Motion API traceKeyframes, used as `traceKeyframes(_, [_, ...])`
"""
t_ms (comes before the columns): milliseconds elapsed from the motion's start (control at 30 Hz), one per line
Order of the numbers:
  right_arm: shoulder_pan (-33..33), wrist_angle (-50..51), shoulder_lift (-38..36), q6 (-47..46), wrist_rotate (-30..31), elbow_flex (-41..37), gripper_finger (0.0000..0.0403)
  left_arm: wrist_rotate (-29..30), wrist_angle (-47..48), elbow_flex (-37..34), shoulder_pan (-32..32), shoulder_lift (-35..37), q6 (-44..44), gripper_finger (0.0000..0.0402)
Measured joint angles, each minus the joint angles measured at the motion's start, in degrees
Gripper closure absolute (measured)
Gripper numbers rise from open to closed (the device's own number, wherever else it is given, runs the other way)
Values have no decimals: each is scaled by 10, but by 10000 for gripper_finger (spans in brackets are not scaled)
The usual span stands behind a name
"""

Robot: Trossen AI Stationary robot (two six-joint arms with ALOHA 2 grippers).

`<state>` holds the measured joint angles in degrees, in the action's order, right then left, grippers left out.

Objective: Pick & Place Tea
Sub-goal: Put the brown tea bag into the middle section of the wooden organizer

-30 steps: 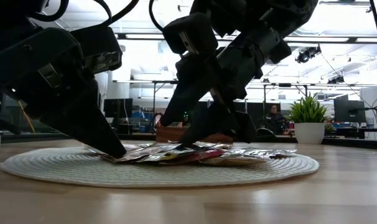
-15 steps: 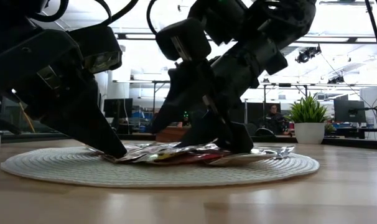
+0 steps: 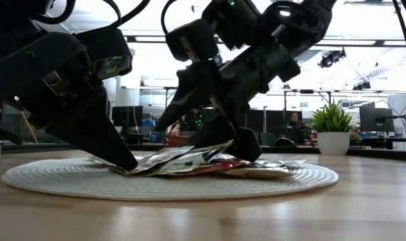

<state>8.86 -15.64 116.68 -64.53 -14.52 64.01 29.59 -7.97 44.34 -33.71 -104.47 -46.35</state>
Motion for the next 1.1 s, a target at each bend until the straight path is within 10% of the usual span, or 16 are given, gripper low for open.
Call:
traceKeyframes(667, [0, -52, -1, 5, -35, 0, 363, -3, 0, 0, 0, 0, 0, 402])
traceKeyframes(1100, [-6, -49, -1, 17, -54, 0, 300, -4, 0, 0, 0, 0, 0, 402])
